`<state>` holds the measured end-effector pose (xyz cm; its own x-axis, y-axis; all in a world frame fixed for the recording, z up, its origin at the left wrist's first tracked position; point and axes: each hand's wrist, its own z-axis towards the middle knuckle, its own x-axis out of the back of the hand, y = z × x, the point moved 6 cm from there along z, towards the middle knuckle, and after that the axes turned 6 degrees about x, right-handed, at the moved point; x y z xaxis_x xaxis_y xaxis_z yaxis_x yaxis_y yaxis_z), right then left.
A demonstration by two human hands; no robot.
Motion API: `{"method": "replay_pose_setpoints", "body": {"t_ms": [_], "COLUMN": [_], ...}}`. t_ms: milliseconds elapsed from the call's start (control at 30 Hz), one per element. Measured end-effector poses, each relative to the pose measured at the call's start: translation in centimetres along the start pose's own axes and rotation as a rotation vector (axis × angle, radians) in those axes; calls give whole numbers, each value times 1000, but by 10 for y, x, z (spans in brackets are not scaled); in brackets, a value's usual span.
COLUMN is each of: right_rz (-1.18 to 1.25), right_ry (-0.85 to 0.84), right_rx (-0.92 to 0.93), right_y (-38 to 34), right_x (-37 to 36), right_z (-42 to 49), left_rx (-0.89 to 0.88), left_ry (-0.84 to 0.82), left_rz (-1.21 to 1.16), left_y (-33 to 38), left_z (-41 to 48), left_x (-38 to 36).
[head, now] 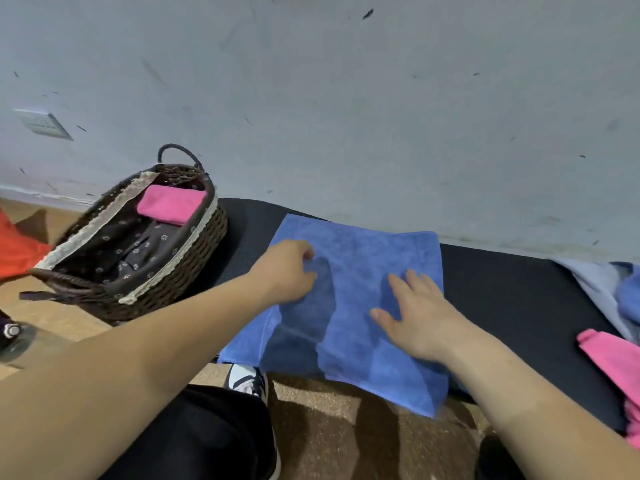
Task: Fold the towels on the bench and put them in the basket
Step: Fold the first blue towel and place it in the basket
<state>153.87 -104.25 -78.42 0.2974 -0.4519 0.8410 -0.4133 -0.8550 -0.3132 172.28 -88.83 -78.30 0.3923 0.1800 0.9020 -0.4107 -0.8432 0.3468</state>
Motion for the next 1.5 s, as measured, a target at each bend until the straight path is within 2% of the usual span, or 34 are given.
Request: {"method": "replay_pose_setpoints", "body": {"t_ms": [100,233,367,467,533,667,733,933,1167,1333,1500], "right_rz": [-102,-141,-146,-118,-96,-49,-34,68,337,208,120], "right_ry": [-149,-127,-155,-133,-79,-11,5,277,390,294,249], "right_rx": [0,-62,-197,-264,-226,-33,41,148,88,51,-48], "right_y": [27,53,85,97,89,46,25,-22,-26,-45,-42], "right_x": [-24,-28,-20,-11,-9,-14,-16,7,46,52,58], "right_z": [-8,-27,-47,-56,-53,-31,-17,29,60,95,143], "left_rx": [1,-55,-144,-179,-142,58,84,32,-37,-40,22], "left_ry": [-39,-44,-73,-3,32,8,3,-120,-79,-127,-250], "left_rz": [74,-11,-176,-172,-126,34,83,-120,-256,-485,-668], "left_y": [0,20,45,43,32,16,18,24,20,12,8], "left_z": [-17,-31,-47,-55,-57,-62,-62,-51,-42,-34,-32], "left_x": [-14,-19,-27,-24,-21,-18,-18,-36,-23,-17,-22]}}
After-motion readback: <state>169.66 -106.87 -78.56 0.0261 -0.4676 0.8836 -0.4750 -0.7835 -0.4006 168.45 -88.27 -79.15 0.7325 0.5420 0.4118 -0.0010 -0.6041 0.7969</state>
